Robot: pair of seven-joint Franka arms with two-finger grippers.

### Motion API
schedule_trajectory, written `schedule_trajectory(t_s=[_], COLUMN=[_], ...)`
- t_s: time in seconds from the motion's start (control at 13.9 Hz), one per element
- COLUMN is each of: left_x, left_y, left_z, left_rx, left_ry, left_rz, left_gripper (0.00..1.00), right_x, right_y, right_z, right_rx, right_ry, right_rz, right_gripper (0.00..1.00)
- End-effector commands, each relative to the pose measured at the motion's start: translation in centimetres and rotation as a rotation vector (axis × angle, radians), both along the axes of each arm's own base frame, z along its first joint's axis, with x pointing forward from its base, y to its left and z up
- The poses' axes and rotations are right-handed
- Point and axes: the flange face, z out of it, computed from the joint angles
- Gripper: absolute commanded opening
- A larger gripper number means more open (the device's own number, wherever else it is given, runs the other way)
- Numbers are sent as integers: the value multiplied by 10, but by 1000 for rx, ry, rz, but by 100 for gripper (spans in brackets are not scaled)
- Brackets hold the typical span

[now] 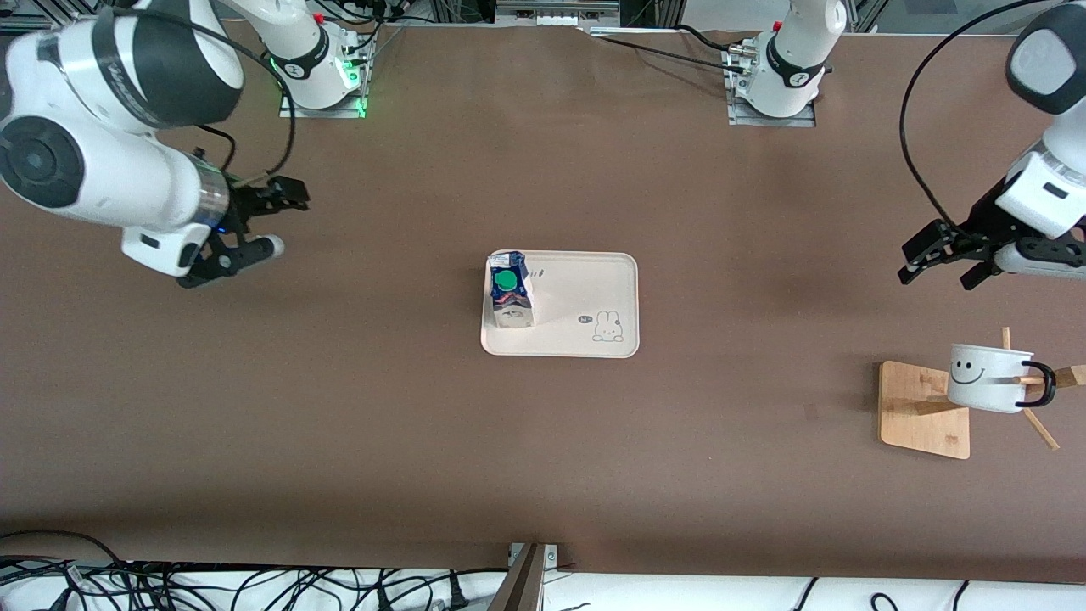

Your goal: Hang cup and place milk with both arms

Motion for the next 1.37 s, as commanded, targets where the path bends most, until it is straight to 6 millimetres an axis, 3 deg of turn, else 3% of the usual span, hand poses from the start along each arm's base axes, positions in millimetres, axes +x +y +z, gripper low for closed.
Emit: schedule_trajectory(t_s=[0.0, 0.14, 0.29, 0.43, 0.58, 0.72, 1.01, 1.29], left_x=[6, 8, 11, 15, 10, 13, 25, 27], left_y=[-5, -24, -67, -87, -95, -96, -98, -90], left_z=[17, 22, 34, 38, 39, 47, 30, 55], left_rx=[-33, -24, 91, 143, 140, 105, 97, 69], left_ry=[62, 143, 196, 223, 252, 316, 368, 341], left_rz=[3, 30, 4, -15, -31, -34, -43, -26], left_gripper=[100, 100, 100, 100, 100, 100, 100, 100], right_x=[12, 10, -4, -11, -15, -12, -14, -6], right_y=[49, 101, 159, 199, 226, 244, 261, 266], right_z=[-3, -12, -26, -40, -59, -75, -104, -134], right_rx=[47, 18, -6, 5, 8, 33, 37, 48], right_ry=[-26, -57, -88, -133, -162, -211, -237, -264], right_rz=[-62, -135, -200, -233, -248, -254, -242, -260], right_gripper=[100, 100, 100, 100, 100, 100, 100, 100])
